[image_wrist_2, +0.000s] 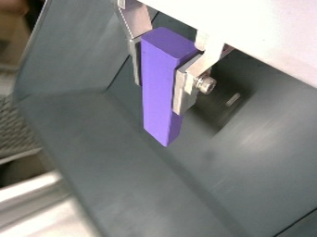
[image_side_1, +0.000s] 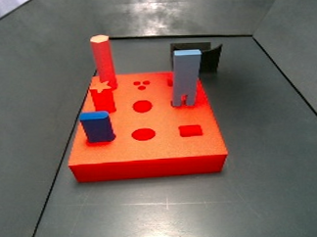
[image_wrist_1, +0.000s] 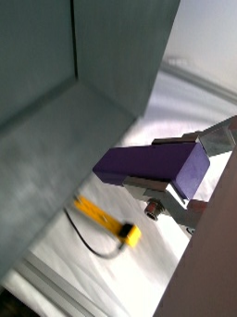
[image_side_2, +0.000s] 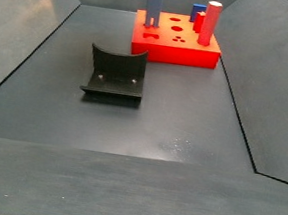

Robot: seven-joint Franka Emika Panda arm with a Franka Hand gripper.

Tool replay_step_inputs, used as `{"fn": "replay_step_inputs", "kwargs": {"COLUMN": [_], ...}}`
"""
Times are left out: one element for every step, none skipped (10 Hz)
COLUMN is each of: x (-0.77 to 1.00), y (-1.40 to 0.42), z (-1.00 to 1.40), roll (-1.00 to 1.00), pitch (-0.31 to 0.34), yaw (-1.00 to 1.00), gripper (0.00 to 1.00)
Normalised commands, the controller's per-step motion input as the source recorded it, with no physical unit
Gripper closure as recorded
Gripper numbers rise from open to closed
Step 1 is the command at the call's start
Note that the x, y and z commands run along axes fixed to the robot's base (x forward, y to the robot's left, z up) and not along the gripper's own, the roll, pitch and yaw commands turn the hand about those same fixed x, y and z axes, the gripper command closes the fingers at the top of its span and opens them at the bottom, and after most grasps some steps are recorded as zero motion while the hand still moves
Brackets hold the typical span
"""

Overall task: Pick up the rectangle object. Move up. Place the rectangle object on the fixture. Regrasp the rectangle object. Move to above the board. Insert the rectangle object.
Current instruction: Move to above the board.

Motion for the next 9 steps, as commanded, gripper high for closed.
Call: {"fn": "replay_step_inputs", "kwargs": {"x": [-0.35,-0.35,-0.36,-0.37,-0.38,-0.38,-0.40,-0.41,-0.44], "y": [-1.00,-1.00,-1.00,-1.00,-1.00,-1.00,-1.00,-1.00,-1.00], "z": [0.12,0.11,0.11,0.12,0.11,0.11,0.11,0.11,0.11], "roll": [-1.00,-1.00,-1.00,-1.00,-1.00,-1.00,-1.00,-1.00,-0.87], "pitch": [-0.086,-0.091,-0.091,-0.083,-0.079,-0.077,-0.077,-0.083,-0.081], "yaw": [-0.12,-0.12,-0.13,-0.14,-0.14,-0.14,-0.14,-0.14,-0.12], "gripper": [1.00,1.00,1.00,1.00,1.00,1.00,1.00,1.00,1.00]}}
